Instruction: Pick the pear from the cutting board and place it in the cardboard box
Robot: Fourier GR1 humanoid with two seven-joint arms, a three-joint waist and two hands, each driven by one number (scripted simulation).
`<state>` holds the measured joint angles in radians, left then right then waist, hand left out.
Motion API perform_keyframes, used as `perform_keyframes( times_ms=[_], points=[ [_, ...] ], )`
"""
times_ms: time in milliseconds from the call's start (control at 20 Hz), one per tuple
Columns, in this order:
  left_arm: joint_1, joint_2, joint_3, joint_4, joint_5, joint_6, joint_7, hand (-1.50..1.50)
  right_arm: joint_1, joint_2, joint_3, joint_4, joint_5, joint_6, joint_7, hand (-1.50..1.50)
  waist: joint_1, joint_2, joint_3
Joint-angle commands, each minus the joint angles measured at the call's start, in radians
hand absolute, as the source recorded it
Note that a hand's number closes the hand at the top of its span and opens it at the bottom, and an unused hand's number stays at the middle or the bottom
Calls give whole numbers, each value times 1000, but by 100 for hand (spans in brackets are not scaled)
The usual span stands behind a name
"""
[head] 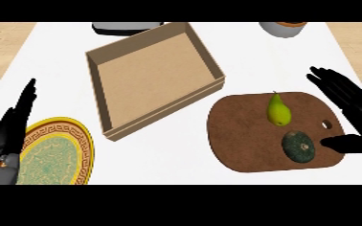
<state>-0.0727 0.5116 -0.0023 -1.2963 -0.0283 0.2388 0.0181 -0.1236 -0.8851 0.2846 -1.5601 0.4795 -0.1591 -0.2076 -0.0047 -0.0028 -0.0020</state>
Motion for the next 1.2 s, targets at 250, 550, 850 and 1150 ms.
perform_keyframes(
  times_ms=[250,550,850,1150],
  points=[
    [-1,14,11,-30,-3,-19,17,0,-109,-110,162,-183,277,345,415,-150,17,-2,-1],
    [-79,-27,-26,-24,-49,14,92,0,-289,8,276,-116,344,670,638,-150,36,8,0],
    [-1,-69,-33,-65,-72,27,73,0,-337,179,291,9,374,793,708,-150,19,4,2],
    [5,-34,45,-50,-56,-50,55,0,-348,232,250,71,489,829,670,-150,11,2,2]
  ],
)
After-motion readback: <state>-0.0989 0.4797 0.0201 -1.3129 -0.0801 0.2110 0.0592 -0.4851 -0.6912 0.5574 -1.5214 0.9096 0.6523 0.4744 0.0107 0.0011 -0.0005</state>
